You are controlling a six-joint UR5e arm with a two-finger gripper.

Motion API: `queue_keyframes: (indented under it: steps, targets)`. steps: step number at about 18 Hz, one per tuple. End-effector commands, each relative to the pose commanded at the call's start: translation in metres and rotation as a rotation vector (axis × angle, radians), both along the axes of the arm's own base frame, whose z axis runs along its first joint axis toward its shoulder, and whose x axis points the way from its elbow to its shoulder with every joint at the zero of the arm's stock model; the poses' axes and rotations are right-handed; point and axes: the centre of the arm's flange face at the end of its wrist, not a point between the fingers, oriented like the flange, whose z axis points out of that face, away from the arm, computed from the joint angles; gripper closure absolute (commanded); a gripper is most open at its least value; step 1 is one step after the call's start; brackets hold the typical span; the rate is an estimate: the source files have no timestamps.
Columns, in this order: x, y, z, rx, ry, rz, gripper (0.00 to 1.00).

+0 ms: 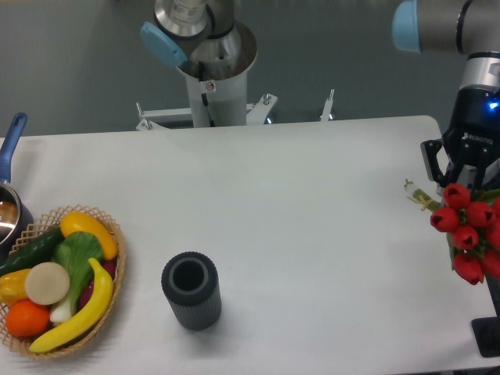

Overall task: Insert the flowers into the vase
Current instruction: 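Lift the bunch of red tulips with the gripper off the table edge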

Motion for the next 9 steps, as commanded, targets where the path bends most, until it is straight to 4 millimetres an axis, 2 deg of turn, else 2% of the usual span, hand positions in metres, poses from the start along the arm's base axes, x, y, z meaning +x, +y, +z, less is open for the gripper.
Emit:
queue_keyframes:
  steps: [9]
  targets:
    - [0.0022,0.0020,-0.0064,0.003,-0.006,-0.010,0.68]
